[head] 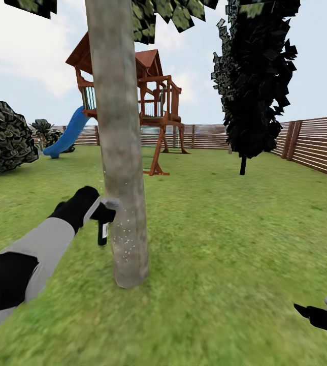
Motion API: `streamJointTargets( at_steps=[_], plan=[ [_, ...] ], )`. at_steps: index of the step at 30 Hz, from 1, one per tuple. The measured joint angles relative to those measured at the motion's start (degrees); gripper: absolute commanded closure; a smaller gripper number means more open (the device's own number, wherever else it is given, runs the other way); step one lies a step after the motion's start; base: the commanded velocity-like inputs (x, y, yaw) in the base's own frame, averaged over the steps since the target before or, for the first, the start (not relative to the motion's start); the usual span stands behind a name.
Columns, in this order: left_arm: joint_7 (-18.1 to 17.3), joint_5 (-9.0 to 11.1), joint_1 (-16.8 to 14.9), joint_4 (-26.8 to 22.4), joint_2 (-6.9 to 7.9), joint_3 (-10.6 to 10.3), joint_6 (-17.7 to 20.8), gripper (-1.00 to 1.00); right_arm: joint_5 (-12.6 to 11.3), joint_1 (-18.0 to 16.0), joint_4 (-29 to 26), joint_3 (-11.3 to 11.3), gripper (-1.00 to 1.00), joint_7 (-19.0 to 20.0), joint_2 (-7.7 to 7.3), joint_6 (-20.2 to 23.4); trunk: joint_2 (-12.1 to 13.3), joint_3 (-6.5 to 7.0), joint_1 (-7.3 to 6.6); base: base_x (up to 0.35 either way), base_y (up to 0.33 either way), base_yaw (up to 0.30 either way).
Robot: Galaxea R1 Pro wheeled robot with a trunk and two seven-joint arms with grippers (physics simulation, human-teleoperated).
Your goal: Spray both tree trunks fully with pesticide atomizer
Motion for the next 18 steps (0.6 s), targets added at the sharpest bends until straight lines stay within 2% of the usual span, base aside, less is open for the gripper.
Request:
streamJointTargets(
  at_steps=[6,12,18],
  plan=[
    [0.0,0.0,-6.8,5.7,-0.49,-0.1,0.0,1.00,0.0,0.0,0.0,0.0,-1.00,-0.1,0.00,0.0,0.0,0.00,0.00,0.000,0.000,0.000],
    [0.0,0.0,-14.6,12.5,-2.02,-0.1,0.0,1.00,0.0,0.0,0.0,0.0,-1.00,-0.1,0.00,0.0,0.0,0.00,0.00,0.000,0.000,0.000],
    [0.0,0.0,-19.7,16.3,-2.12,-0.1,0.0,1.00,0.0,0.0,0.0,0.0,-1.00,-0.1,0.00,0.0,0.0,0.00,0.00,0.000,0.000,0.000]
  ],
)
